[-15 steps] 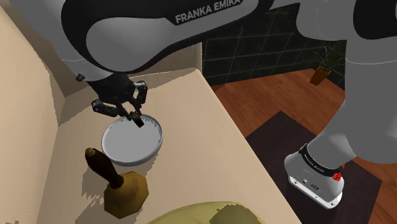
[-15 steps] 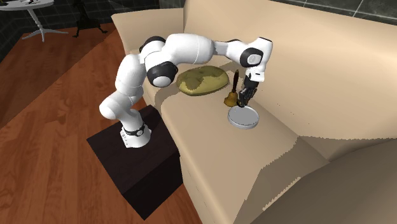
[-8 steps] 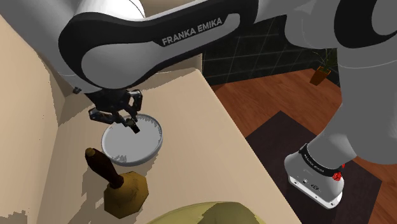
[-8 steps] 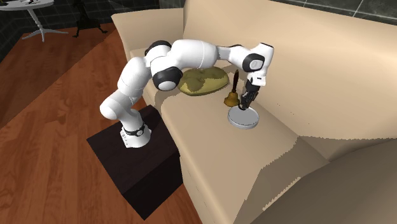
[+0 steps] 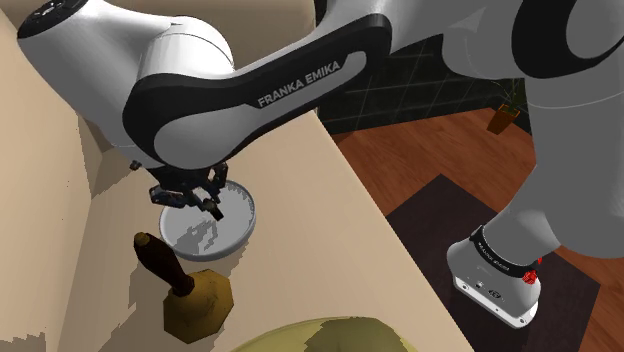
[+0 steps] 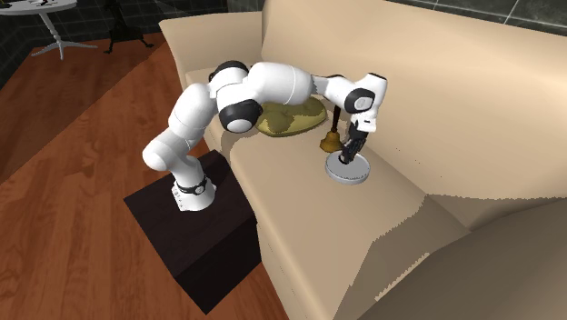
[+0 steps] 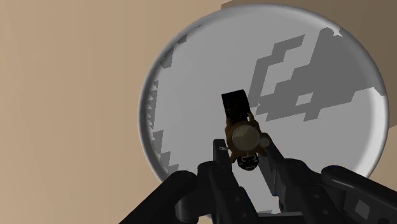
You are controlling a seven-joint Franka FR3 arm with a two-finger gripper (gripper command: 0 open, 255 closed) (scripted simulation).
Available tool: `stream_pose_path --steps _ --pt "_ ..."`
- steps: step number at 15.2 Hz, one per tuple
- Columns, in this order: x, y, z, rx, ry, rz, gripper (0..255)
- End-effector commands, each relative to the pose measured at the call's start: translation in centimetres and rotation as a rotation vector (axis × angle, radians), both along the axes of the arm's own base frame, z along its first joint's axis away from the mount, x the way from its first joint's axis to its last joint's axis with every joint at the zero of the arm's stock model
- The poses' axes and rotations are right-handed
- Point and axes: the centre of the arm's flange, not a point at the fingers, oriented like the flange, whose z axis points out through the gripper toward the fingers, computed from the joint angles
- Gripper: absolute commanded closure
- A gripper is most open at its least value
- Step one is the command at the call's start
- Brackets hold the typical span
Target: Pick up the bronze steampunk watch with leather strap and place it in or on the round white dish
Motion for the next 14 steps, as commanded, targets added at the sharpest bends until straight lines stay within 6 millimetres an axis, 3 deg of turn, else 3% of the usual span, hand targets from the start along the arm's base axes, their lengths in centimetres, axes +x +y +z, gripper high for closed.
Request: stream_pose_path --steps 1,6,7,12,14 --pt "0.0 0.0 -0.2 0.000 0.000 0.000 255" --pt "0.0 0.0 -0.2 0.000 0.000 0.000 255" --pt "0.0 0.1 -0.2 0.000 0.000 0.000 0" --pt "0.0 0.0 -0.2 0.000 0.000 0.000 0" --pt "-0.1 0.6 2.4 0.000 0.000 0.000 0"
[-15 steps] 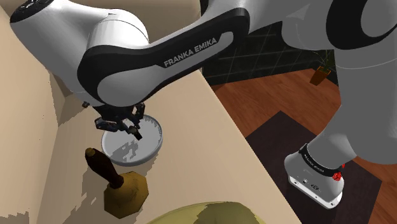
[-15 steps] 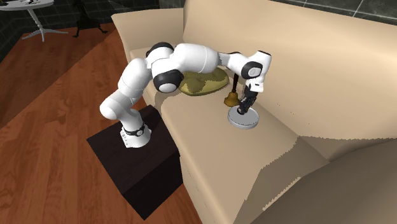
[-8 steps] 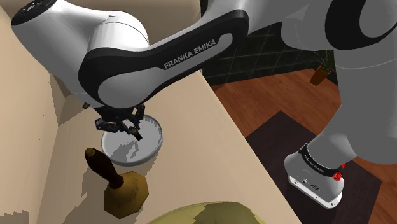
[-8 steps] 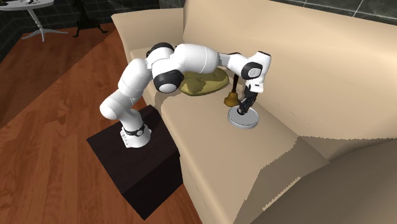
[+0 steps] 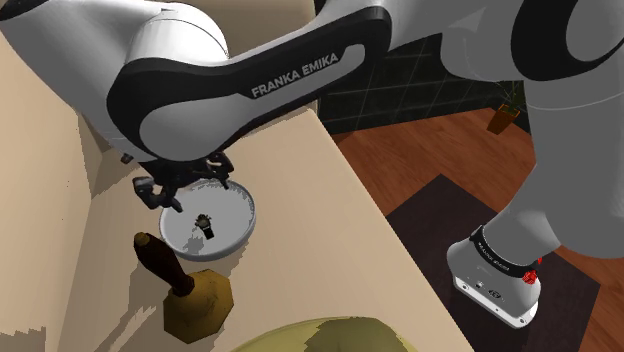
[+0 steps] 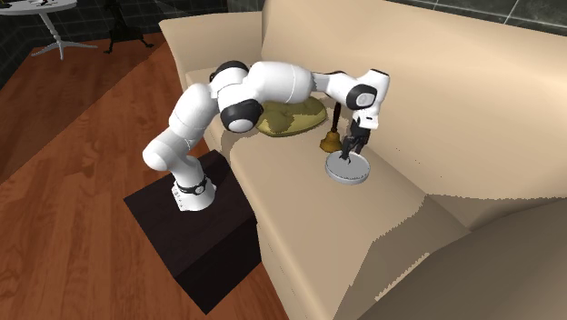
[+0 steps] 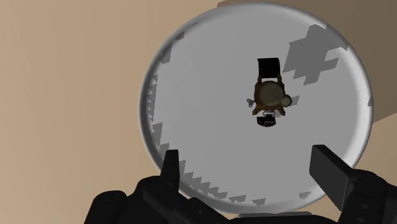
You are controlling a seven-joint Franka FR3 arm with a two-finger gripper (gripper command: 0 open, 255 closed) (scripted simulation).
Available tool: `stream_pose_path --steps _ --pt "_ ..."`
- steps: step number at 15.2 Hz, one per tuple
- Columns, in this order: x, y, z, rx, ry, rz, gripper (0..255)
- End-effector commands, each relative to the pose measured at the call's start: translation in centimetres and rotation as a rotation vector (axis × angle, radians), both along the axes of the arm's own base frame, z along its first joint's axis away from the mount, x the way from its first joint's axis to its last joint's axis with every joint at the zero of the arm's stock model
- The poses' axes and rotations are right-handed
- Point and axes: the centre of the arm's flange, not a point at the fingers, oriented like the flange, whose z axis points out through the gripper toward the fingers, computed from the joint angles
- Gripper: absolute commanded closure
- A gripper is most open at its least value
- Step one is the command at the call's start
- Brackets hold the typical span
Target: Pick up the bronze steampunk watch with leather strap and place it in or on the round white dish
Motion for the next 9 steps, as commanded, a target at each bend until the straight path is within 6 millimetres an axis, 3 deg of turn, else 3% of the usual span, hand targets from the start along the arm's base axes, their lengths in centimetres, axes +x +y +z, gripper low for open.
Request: stream_pose_path --steps 1,2,9 --pt "-0.3 0.4 2.4 -0.001 0.000 0.000 0" --pt "-0.3 0.6 3.4 -0.001 0.000 0.000 0" --pt "-0.3 0.6 3.4 -0.001 0.000 0.000 0"
